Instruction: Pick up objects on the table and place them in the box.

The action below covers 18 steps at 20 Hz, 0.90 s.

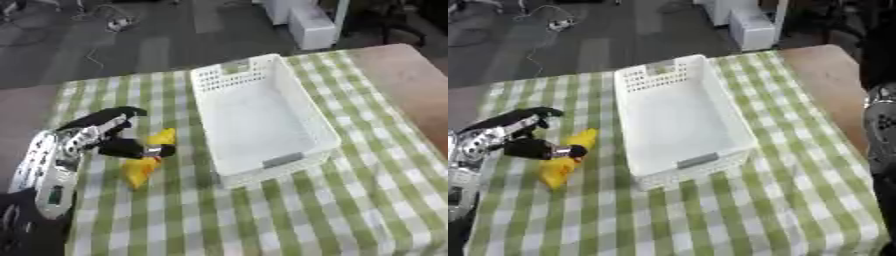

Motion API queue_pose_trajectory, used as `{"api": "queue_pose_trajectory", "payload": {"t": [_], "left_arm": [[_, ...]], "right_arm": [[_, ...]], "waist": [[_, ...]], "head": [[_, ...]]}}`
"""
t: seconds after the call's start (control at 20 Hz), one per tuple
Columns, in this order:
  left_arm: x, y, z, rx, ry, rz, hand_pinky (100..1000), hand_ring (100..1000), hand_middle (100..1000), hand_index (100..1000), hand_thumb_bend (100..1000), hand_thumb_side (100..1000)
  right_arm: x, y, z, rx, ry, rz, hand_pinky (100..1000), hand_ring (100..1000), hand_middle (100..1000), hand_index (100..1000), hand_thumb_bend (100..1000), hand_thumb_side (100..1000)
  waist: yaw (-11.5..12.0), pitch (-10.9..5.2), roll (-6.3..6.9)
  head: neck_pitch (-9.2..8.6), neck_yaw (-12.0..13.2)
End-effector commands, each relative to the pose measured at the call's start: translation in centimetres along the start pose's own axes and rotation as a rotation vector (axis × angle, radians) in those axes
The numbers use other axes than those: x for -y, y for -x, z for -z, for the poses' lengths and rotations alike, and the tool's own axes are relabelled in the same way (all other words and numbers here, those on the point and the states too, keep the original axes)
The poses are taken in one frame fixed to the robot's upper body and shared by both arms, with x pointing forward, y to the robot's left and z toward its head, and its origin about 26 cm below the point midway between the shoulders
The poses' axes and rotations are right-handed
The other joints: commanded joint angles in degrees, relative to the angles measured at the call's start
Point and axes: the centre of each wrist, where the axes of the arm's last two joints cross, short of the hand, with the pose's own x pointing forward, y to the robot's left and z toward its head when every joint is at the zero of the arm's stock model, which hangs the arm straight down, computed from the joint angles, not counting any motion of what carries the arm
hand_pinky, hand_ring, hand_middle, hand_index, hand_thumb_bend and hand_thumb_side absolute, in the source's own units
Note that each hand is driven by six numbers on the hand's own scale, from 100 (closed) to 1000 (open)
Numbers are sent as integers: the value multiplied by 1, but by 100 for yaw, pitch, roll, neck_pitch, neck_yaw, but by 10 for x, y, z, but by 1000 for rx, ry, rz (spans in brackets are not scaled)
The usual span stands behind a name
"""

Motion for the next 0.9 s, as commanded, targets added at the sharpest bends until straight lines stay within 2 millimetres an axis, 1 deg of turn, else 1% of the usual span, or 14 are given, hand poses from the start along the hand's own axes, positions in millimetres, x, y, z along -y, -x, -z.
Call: {"api": "queue_pose_trajectory", "payload": {"t": [0.05,0.2,0.45,0.9], "left_arm": [[-6,8,-5,-33,2,22,717,889,1000,1000,768,770],[2,15,-4,-57,39,21,706,885,1000,1000,767,767],[9,19,-3,-78,63,23,699,881,1000,1000,764,765],[9,23,-2,-100,66,46,697,879,1000,1000,769,762]], "right_arm": [[0,-8,5,7,-24,-23,100,471,637,678,316,607],[1,-8,4,5,-21,-27,100,472,638,679,315,607],[1,-8,3,3,-23,-30,100,471,637,679,310,603],[1,-8,4,4,-25,-32,100,471,637,678,314,606]], "waist": [[14,-86,-10],[44,-105,-1],[60,-108,0],[52,-94,8]], "head": [[51,-52],[95,-66],[98,-70],[84,-77]]}}
